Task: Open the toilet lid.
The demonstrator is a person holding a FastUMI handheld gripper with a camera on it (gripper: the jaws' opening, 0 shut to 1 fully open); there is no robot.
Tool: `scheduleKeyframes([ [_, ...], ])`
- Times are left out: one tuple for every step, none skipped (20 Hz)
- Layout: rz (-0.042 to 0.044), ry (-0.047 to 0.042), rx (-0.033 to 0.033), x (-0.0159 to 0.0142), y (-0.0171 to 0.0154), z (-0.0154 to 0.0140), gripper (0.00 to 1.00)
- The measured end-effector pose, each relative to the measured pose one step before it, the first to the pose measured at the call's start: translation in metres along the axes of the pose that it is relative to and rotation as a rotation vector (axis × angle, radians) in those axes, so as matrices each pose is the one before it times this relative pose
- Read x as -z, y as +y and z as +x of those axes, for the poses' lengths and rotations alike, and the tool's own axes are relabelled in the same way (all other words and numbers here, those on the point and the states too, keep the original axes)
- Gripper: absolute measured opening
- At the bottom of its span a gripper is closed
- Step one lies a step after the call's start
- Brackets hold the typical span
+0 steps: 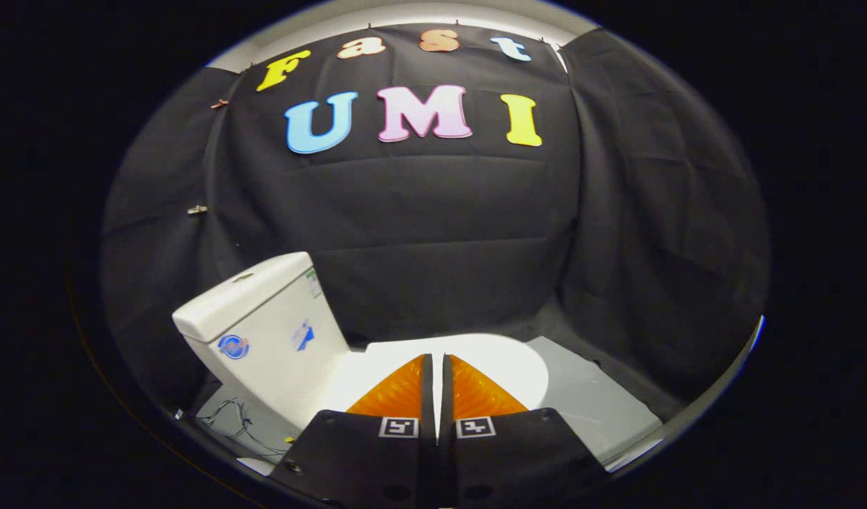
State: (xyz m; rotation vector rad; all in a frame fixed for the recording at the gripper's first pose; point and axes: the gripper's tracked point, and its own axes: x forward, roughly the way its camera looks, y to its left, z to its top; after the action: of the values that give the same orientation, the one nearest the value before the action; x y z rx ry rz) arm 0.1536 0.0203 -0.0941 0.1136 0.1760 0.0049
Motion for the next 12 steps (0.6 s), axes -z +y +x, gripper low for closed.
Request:
scheduleKeyframes([
  [0.03453, 0.01118, -0.00243, 0.0081, -0.00378, 0.00032, 0.05],
  [0.02521, 0.01107, 0.00235, 0.00651, -0.00448, -0.0006, 0.05],
  [0.0141, 0.01211, 0.00118, 0.00735, -0.0053, -0.00103, 0.05],
  [0.01695, 0.00492, 0.00596, 0.00583, -0.0082, -0.00205, 0.05],
  [0.02794, 0.0014, 0.00821, 0.00522, -0.00935, -0.0008, 0.05],
  [0.03285, 0.00983, 0.00808, 0.00683, -0.01129, 0.00034, 0.05],
  [0.03215, 0.01617, 0.00903, 0.00862, -0.00973, 0.00165, 0.05],
  [0.02929, 0.01578, 0.00528, 0.00863, -0.01055, 0.00301, 0.05],
  [0.02625, 0.01334, 0.00841, 0.00773, -0.00965, 0.00252, 0.05],
  [0.02746, 0.01221, 0.00186, 0.00715, -0.00792, 0.00387, 0.05],
  [0.02846, 0.01399, 0.00474, 0.00808, -0.00952, 0.00441, 0.05],
  [0.02329, 0.01308, 0.00521, 0.00608, -0.00854, 0.00433, 0.05],
])
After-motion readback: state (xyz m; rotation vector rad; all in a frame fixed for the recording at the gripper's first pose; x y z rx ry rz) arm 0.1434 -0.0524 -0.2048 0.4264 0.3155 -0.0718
